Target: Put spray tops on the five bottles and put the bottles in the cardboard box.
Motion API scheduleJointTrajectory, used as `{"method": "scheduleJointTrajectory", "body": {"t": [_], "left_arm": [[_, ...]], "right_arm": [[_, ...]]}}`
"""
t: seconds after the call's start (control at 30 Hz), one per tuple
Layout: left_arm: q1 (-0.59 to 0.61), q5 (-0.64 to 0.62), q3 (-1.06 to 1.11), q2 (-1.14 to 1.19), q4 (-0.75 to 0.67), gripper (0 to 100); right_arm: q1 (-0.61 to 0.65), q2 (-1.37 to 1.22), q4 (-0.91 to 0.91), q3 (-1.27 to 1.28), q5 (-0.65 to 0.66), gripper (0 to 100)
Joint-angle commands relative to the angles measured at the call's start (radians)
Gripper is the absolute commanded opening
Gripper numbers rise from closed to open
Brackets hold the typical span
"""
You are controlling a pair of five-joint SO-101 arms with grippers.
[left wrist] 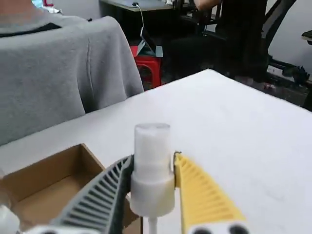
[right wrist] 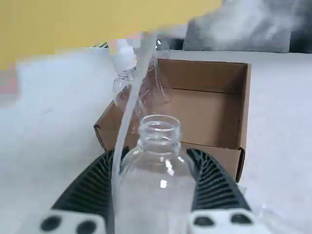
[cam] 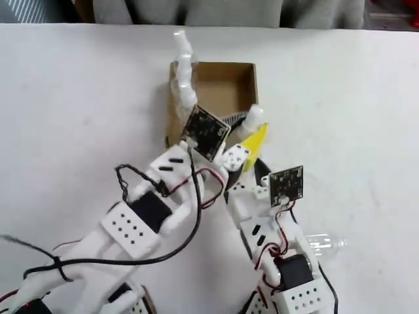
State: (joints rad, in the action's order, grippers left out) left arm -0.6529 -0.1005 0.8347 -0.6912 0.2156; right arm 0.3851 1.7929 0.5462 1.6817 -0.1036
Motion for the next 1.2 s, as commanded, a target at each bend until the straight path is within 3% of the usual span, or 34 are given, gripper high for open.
{"method": "scheduleJointTrajectory", "body": {"t": [0.0, 0.37, 0.63, 1.17], "left_arm": [[0.035, 0.011, -0.204, -0.036, 0.040, 2], [0.039, 0.011, -0.331, -0.028, 0.021, 2], [0.108, 0.011, -0.334, 0.142, -0.132, 2], [0.107, 0.003, -0.288, 0.171, -0.135, 2]], "right_arm": [[0.004, 0.007, 0.002, 0.009, -0.005, 1.6], [0.005, 0.007, 0.004, 0.009, -0.005, 1.6], [0.007, 0.007, 0.010, 0.009, -0.005, 1.6], [0.007, 0.007, 0.010, 0.009, -0.003, 1.6]]}}
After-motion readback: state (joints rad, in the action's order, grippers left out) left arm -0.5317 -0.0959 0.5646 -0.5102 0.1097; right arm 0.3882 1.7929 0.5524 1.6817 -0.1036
